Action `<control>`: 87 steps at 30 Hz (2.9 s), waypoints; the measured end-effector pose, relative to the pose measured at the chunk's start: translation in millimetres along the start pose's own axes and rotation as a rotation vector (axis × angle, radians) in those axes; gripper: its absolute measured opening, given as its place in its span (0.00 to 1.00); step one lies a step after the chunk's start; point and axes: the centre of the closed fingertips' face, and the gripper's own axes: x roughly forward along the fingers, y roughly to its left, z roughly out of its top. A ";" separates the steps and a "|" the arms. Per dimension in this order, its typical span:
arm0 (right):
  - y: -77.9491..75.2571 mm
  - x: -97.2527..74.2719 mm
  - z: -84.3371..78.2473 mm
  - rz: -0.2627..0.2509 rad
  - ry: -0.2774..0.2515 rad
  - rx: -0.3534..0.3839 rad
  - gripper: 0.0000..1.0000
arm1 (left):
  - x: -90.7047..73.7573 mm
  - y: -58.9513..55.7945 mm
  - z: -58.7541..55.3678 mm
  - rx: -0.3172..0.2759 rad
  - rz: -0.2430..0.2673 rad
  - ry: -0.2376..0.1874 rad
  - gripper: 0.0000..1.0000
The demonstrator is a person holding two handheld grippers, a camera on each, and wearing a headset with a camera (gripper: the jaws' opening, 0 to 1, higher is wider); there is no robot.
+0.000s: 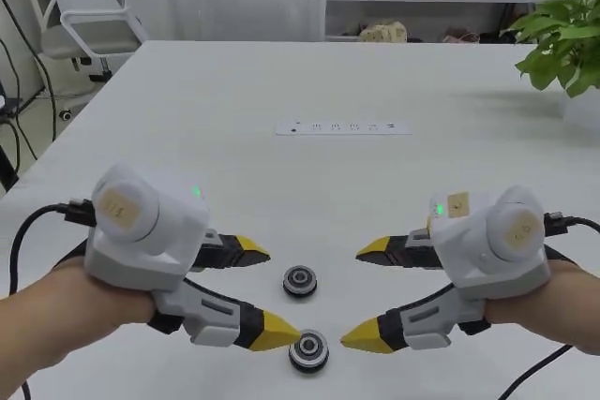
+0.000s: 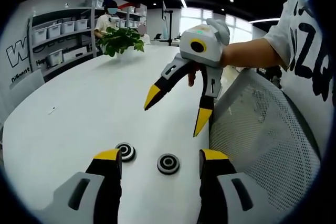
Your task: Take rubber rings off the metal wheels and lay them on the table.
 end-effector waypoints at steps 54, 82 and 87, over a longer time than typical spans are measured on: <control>1.4 17.6 -22.8 0.052 0.047 -0.003 0.53 | 30.3 -6.3 -23.2 0.027 -0.081 0.069 0.40; 4.1 23.3 -34.5 0.069 0.064 0.014 0.51 | 46.3 -17.8 -36.7 0.027 -0.129 0.096 0.29; 5.1 24.0 -35.4 0.072 0.066 0.014 0.51 | 50.4 -23.0 -40.0 0.035 -0.148 0.108 0.26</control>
